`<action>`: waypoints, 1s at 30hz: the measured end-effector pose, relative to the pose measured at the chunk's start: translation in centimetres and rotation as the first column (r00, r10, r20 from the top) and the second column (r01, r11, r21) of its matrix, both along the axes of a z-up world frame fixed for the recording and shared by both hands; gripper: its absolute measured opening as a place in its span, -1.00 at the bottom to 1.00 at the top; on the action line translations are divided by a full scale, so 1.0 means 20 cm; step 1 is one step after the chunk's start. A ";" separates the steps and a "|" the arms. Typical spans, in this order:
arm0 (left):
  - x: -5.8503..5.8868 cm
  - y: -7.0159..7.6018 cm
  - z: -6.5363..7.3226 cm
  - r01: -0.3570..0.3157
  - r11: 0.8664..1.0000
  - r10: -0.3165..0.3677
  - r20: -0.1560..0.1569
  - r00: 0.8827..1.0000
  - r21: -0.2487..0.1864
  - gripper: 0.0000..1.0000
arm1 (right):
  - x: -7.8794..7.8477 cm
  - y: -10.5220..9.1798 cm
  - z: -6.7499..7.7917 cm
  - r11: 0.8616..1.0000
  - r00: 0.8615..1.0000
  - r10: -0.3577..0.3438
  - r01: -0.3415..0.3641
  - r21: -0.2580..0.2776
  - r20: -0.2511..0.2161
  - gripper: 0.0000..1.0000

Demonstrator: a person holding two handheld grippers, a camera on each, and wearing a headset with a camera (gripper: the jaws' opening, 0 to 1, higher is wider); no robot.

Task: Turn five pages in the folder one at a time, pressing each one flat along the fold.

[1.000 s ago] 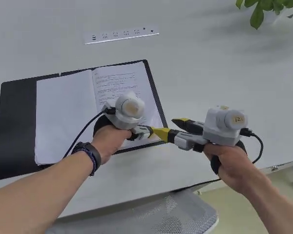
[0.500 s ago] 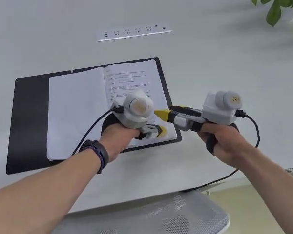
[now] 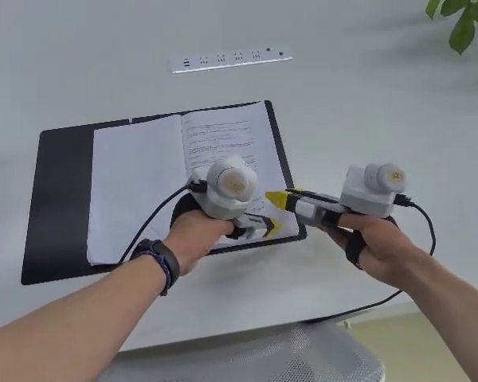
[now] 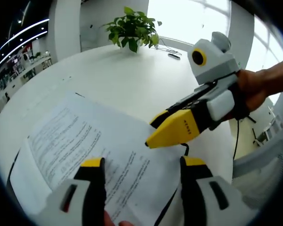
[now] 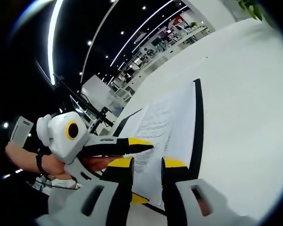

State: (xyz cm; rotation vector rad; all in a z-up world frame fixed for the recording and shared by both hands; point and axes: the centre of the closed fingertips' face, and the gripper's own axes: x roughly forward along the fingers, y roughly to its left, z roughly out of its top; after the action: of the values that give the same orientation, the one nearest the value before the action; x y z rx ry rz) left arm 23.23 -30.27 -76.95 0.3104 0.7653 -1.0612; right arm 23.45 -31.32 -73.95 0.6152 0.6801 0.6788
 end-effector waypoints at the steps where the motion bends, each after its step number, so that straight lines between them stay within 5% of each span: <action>1: 0.00 0.01 0.00 -0.003 1.000 0.003 0.001 1.000 0.000 0.28 | -0.01 0.00 0.00 1.000 1.000 0.000 0.000 -0.002 -0.002 -0.64; 10: -0.02 0.06 0.06 -0.068 0.997 0.068 -0.005 0.998 -0.037 0.29 | -0.04 0.01 0.01 0.999 0.999 -0.027 0.027 0.027 -0.021 -0.98; 30: -0.05 0.33 0.14 -0.166 0.985 0.167 0.016 0.986 -0.056 0.29 | -0.06 0.13 0.15 0.997 0.999 -0.050 0.051 0.065 -0.011 -1.00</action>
State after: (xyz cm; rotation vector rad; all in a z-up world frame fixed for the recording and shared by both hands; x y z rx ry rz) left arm 22.24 -23.61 -74.06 0.2070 0.7297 -0.9183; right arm 22.21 -28.78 -70.93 0.6939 0.6513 0.6535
